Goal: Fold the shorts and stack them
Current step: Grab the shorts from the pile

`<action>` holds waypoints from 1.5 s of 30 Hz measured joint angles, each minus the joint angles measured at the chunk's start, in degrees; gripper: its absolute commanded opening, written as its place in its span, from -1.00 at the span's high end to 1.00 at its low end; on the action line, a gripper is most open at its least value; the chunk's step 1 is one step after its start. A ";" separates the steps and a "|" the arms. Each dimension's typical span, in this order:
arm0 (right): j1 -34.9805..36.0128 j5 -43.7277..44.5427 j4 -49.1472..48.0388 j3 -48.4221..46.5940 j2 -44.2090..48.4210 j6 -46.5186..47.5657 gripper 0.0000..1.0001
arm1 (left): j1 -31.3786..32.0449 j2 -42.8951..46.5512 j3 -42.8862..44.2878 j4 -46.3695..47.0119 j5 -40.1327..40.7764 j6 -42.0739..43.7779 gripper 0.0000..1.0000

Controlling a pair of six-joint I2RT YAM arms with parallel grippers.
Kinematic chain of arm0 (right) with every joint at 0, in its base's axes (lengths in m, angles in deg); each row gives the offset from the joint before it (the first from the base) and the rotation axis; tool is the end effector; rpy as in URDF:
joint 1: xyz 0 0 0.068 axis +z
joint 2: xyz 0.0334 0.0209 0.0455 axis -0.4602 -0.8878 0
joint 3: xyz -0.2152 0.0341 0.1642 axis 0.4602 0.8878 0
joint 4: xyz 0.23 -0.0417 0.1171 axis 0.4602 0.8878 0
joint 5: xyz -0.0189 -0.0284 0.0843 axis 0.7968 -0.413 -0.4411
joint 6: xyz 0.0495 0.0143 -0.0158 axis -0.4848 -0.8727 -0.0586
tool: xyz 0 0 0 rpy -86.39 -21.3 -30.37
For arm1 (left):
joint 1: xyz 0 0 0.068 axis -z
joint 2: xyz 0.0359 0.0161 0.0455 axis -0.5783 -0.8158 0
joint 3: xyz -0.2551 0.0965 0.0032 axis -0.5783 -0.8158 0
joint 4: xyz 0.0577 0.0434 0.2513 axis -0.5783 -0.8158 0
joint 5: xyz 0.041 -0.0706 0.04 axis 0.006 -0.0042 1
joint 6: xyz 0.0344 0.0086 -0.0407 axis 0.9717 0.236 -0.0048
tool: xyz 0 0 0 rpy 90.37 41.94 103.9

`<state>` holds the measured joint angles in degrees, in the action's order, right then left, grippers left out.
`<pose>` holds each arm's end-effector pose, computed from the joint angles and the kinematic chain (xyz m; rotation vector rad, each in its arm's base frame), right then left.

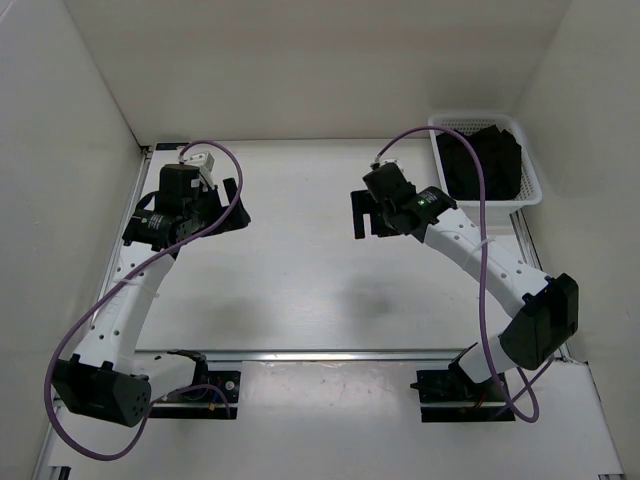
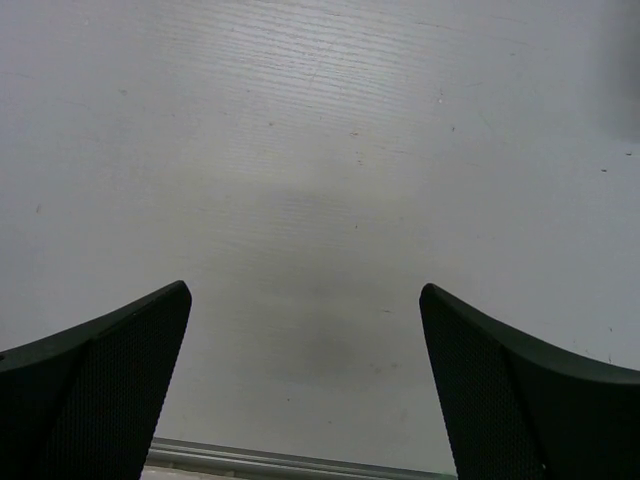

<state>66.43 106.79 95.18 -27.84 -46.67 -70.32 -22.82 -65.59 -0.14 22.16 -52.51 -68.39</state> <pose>0.2529 0.1891 0.3329 -0.1814 2.3680 0.0723 0.2248 -0.0521 0.3623 -0.1369 2.3609 -0.3563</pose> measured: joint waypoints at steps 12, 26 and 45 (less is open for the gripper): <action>-4.57 2.78 2.82 -0.07 0.02 -0.74 -0.88 | -1.07 -0.04 0.00 -0.15 -0.39 -0.07 -1.00; -42.23 -7.43 2.95 -33.86 -23.56 -2.16 -0.41 | -2.40 -2.82 0.00 -0.24 -1.20 -1.57 -1.00; -50.29 -19.52 2.64 -63.10 -62.93 -2.36 -0.19 | -2.71 -17.00 7.87 -1.66 -0.83 -1.09 -1.00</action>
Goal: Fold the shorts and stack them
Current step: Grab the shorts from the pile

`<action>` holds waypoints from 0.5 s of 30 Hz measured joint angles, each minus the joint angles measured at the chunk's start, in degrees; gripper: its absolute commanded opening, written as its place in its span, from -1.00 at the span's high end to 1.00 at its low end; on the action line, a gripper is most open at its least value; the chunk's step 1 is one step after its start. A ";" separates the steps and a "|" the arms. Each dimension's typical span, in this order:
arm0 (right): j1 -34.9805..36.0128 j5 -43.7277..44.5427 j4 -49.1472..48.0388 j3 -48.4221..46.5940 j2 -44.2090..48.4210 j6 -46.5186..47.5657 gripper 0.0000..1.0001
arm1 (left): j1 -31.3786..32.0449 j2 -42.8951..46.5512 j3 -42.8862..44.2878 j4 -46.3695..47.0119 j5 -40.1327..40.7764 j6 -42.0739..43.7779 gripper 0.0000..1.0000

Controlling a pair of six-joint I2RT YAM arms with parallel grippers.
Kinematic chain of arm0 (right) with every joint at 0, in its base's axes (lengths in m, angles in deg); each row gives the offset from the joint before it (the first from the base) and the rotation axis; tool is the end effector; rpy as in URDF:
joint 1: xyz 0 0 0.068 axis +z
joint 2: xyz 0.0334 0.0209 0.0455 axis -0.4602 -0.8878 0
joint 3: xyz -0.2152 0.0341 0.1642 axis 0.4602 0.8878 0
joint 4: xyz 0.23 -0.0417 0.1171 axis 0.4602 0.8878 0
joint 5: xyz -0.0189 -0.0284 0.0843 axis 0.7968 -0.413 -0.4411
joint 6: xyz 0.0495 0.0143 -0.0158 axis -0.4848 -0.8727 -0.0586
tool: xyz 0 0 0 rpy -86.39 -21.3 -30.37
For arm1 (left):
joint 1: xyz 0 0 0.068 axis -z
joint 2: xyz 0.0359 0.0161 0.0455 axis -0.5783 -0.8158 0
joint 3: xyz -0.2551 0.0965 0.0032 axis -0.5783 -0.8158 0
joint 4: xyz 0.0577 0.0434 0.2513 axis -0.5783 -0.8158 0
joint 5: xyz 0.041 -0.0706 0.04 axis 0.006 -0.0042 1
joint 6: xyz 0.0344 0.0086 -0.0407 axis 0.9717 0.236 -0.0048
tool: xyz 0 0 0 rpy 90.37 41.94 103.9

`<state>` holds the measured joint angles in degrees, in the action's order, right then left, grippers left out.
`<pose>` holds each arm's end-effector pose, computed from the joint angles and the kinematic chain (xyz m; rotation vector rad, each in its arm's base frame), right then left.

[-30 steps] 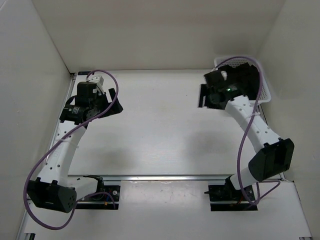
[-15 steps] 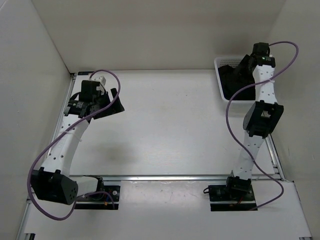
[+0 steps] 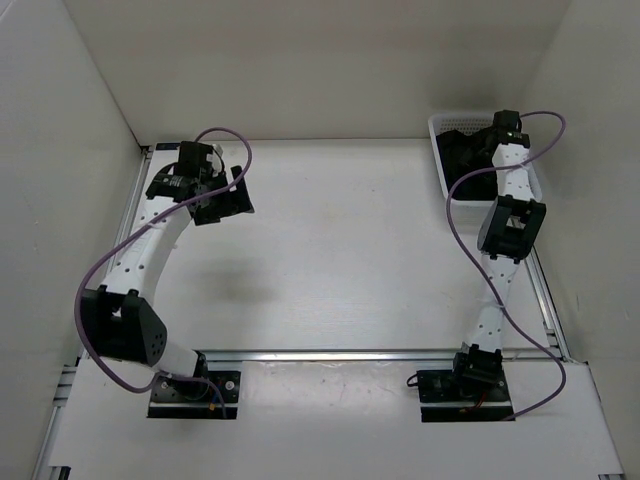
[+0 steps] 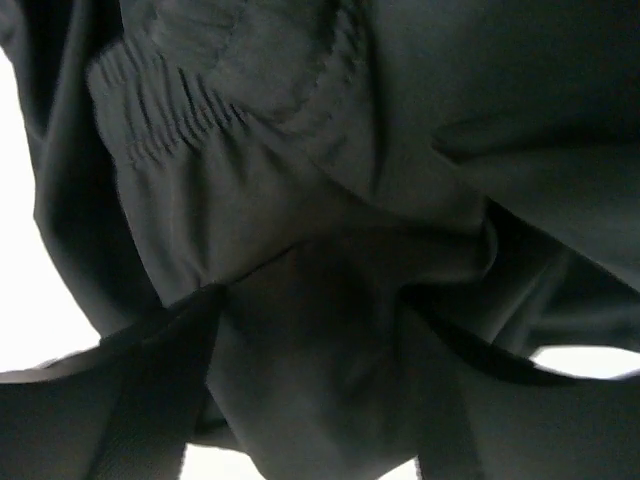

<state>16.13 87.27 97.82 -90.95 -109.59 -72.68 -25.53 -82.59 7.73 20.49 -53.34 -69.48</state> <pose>0.5488 -0.1099 0.2057 0.7849 2.3642 0.0797 0.2957 -0.0538 0.3306 -0.2348 2.5419 -0.3136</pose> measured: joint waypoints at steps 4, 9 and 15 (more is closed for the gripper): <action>0.02 -1.90 -1.70 -0.09 -1.55 -0.96 0.89 | 0.00 -2.14 2.19 -0.26 0.26 0.37 -1.00; 0.00 -2.95 -2.93 -0.11 -0.44 -1.86 1.00 | -0.07 -2.64 3.06 -0.72 0.42 0.70 -1.00; 1.07 -3.96 -2.58 0.52 11.30 -1.62 1.00 | -0.11 -2.08 3.30 -1.49 0.42 0.72 -1.00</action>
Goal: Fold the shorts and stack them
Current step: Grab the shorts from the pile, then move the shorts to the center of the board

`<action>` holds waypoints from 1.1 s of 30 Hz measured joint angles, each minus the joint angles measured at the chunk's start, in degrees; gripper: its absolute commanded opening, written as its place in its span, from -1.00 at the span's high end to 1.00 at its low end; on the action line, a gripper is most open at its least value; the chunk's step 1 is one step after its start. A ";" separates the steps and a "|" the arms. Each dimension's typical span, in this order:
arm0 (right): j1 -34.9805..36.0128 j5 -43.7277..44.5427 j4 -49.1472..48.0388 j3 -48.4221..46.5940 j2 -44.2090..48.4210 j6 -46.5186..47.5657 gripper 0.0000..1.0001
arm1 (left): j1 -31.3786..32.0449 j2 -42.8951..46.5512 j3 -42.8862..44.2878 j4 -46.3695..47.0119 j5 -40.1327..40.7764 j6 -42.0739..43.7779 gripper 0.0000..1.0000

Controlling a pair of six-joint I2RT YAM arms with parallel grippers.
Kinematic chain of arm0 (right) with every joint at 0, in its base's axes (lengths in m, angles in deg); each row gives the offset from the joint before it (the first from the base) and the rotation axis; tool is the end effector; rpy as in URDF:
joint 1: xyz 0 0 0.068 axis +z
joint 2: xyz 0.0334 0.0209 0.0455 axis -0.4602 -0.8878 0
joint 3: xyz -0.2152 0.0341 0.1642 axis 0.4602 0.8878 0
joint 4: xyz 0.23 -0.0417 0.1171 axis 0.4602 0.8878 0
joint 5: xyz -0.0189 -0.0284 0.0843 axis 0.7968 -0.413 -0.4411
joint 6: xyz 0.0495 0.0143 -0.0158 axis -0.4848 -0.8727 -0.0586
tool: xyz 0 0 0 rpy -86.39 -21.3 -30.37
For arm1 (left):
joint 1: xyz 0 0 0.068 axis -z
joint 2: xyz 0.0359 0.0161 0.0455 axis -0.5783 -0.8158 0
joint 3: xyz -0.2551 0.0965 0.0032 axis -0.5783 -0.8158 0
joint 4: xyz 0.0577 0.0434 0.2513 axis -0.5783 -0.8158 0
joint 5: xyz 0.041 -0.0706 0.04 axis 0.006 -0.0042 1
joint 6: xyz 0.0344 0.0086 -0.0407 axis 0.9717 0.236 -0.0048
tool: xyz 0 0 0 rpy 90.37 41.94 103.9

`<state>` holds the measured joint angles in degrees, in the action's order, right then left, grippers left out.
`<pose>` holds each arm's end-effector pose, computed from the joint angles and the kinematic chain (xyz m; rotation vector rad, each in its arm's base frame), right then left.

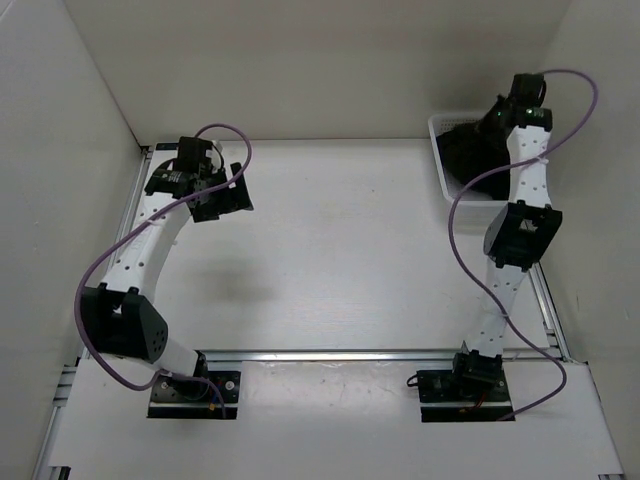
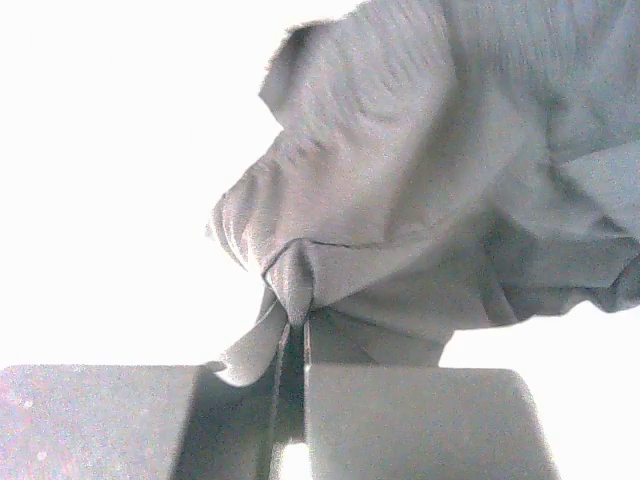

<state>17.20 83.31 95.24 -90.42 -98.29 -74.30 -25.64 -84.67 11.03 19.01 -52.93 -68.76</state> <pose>0.5263 -0.0927 0.3105 0.6911 2.1561 0.2119 0.3039 -0.0544 0.3365 -0.2245 2.5453 -0.2979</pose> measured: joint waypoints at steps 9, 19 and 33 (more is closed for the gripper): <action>14.91 -7.21 -2.97 -1.66 34.01 2.25 1.00 | -1.31 3.19 5.53 -3.26 0.24 -1.01 -1.00; 26.53 -11.80 -4.87 18.16 52.26 3.19 0.89 | -10.25 11.58 10.93 -5.92 0.50 -1.77 -1.00; 26.27 -1.18 1.22 41.53 34.91 4.46 0.37 | -3.28 11.32 -2.05 -4.85 -5.55 -2.38 -0.33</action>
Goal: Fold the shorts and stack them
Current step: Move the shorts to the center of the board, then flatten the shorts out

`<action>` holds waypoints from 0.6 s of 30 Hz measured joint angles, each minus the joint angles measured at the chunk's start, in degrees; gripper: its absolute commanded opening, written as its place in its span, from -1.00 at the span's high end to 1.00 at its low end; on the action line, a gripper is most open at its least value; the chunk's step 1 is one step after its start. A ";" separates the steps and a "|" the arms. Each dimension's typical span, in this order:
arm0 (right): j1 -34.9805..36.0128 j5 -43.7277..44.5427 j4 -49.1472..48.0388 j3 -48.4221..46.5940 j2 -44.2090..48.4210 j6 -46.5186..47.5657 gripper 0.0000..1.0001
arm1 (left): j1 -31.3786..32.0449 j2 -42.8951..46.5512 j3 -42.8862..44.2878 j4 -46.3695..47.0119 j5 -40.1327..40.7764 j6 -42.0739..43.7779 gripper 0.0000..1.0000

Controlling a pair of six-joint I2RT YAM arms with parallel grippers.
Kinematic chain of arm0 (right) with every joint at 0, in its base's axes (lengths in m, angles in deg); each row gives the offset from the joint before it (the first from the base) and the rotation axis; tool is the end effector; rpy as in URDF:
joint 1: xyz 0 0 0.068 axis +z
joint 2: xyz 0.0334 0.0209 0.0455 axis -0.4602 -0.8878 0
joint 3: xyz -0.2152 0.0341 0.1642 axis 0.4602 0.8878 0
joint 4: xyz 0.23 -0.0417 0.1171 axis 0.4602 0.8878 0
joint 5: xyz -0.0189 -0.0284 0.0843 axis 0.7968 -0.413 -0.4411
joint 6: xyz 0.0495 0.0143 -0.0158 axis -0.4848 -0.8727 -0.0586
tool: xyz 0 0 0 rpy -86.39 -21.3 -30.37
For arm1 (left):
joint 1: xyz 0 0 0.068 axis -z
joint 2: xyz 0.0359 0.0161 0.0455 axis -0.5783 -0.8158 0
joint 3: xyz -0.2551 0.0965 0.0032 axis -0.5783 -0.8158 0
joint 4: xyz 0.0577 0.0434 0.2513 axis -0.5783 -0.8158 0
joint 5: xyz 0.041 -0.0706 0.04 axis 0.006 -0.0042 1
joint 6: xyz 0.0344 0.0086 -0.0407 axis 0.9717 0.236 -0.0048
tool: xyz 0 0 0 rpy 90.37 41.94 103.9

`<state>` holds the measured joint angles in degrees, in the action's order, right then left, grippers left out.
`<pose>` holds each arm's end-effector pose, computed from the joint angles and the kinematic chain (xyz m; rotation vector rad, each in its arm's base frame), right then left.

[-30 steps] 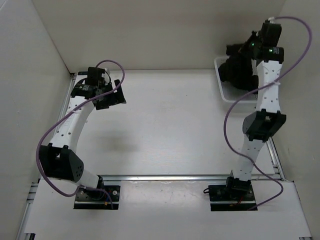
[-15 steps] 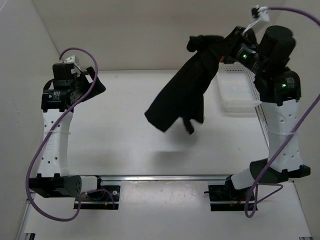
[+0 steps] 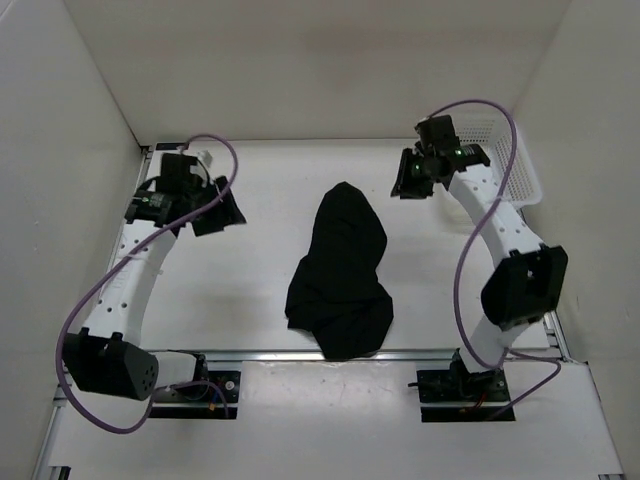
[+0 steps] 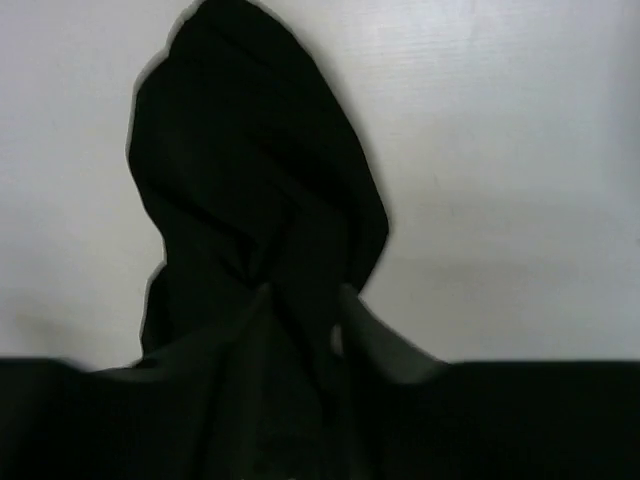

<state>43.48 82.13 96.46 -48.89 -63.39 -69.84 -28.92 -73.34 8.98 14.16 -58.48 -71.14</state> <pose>0.3781 0.1118 0.3491 0.0970 2.4268 0.3958 0.2505 -0.0341 0.3718 -0.2940 2.4688 -0.4283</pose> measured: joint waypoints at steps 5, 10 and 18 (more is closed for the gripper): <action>3.13 2.10 -0.24 15.34 15.37 -0.09 0.66 | 12.39 1.53 -13.09 4.33 -1.95 -5.64 0.18; 5.70 2.03 -1.68 20.79 17.97 0.11 -0.68 | 23.58 0.72 -21.68 7.30 -3.17 -11.80 -0.59; 8.94 1.36 -2.58 7.85 -3.26 1.60 -0.86 | 24.85 -6.47 -26.01 13.92 -3.76 -16.28 -0.95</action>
<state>52.42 83.49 93.89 -41.05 -66.64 -68.25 -4.07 -79.81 -17.03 28.08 -62.24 -87.43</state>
